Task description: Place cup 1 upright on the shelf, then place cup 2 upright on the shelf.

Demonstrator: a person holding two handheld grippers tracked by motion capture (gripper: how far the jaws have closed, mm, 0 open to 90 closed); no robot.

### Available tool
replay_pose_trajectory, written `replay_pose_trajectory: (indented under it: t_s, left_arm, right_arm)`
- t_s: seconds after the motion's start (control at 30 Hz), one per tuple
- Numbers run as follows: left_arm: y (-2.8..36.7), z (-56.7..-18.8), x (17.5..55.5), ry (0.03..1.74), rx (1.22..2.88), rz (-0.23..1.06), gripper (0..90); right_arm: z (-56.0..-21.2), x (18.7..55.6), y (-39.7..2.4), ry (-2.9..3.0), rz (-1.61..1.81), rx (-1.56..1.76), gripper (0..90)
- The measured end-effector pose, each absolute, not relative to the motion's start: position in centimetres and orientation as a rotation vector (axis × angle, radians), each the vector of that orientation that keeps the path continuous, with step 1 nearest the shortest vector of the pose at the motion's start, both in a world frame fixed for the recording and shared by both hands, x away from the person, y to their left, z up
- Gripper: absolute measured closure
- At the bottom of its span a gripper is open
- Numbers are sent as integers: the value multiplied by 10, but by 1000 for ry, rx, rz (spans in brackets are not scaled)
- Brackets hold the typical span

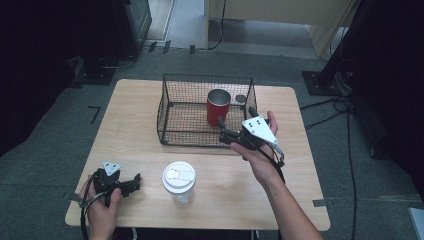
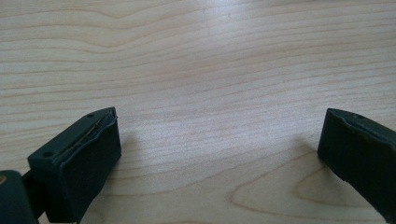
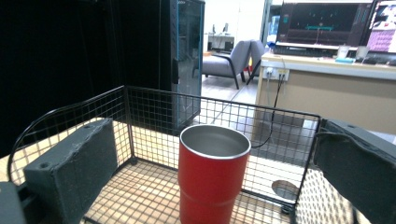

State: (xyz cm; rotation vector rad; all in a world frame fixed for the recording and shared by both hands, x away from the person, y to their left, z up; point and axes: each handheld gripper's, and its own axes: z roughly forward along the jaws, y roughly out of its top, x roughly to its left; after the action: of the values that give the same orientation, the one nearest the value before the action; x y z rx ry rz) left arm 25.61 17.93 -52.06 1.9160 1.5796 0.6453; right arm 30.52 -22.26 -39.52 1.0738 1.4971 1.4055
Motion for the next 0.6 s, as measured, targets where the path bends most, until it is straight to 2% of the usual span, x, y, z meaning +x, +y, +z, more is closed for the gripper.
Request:
replay_pose_trajectory:
  t_s: [0.6]
  left_arm:
    - [179, -521, 256, 1577, 1917, 647, 0]
  right_arm:
    - [-438, 233, -223, 1579, 1416, 1042, 0]
